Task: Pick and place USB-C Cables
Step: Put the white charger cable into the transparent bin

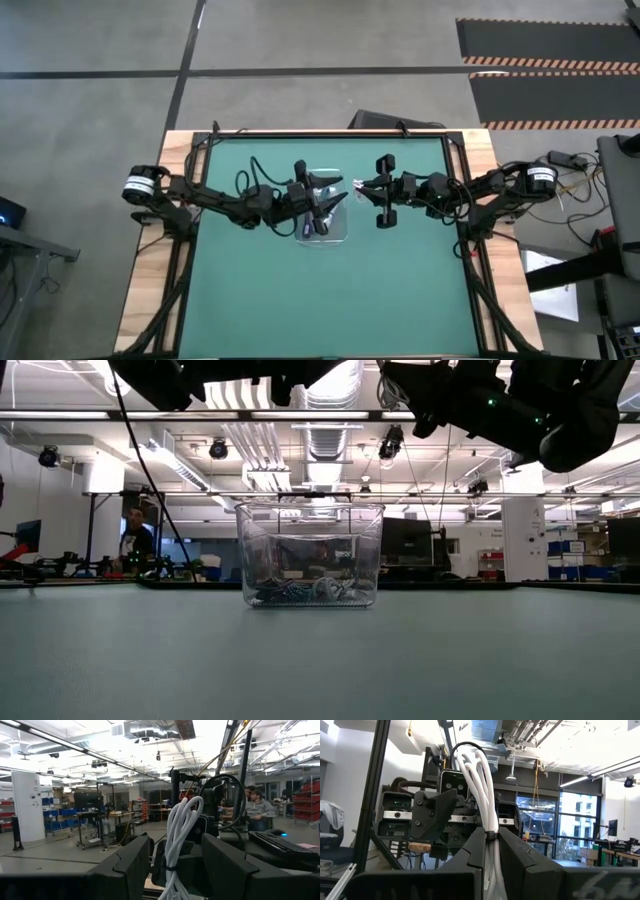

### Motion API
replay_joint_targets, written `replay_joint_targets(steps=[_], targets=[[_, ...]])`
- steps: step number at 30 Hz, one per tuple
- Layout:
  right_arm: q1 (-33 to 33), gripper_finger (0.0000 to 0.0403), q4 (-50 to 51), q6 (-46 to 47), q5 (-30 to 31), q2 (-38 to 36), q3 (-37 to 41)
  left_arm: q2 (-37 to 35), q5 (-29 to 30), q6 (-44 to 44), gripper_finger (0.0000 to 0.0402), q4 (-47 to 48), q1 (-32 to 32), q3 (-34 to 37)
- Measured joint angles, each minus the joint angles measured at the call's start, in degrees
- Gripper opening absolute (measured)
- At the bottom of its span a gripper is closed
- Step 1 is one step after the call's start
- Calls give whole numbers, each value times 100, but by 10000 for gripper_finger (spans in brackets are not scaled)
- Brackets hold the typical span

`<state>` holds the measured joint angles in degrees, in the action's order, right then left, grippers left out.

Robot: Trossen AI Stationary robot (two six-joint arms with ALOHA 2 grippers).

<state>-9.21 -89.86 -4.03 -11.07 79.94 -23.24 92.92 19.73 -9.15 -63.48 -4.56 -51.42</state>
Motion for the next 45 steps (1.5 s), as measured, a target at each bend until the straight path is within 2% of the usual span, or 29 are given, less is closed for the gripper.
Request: replay_joint_targets(steps=[7, 16, 45], targets=[[0, 23, 2, -2, 0, 0, 2, 220, -24, 124, 164, -200, 11, -22], [0, 23, 44, -2, 0, 0, 7, 657, -39, 124, 164, -190, 44, -431], [0, 23, 63, -48, -7, 0, 13, 756, -351, 90, 164, -78, 196, -738]])
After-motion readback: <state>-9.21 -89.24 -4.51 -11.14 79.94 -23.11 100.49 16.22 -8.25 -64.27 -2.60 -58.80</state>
